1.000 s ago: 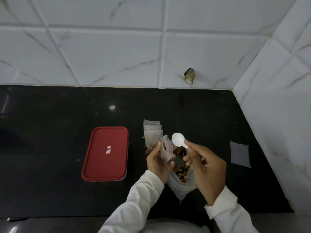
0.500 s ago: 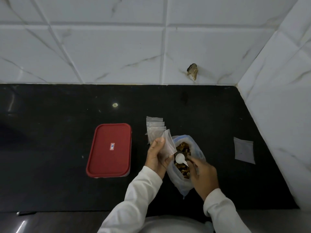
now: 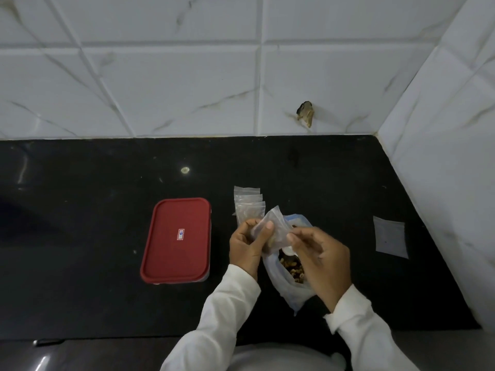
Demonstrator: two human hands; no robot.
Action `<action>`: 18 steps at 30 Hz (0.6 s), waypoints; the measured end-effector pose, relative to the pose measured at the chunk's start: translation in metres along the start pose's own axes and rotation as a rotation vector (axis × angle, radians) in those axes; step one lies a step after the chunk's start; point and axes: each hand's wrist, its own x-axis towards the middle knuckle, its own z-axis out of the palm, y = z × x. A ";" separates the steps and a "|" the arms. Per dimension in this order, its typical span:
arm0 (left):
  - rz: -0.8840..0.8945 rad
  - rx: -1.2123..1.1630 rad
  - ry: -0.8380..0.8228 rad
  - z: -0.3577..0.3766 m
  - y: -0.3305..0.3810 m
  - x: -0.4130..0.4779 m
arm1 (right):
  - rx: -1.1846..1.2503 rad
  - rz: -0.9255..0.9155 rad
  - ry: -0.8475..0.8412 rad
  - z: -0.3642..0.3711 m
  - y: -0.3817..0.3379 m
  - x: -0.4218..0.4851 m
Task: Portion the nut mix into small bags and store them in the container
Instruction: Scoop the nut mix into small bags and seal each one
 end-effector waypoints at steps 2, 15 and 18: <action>0.067 0.097 -0.058 -0.005 0.011 -0.005 | 0.077 0.042 -0.040 -0.007 -0.007 0.005; 0.158 0.331 -0.104 -0.006 0.034 -0.023 | 0.321 0.232 -0.092 0.005 -0.028 0.007; 0.167 0.381 -0.063 -0.003 0.034 -0.025 | 0.282 0.222 -0.059 0.012 -0.028 0.006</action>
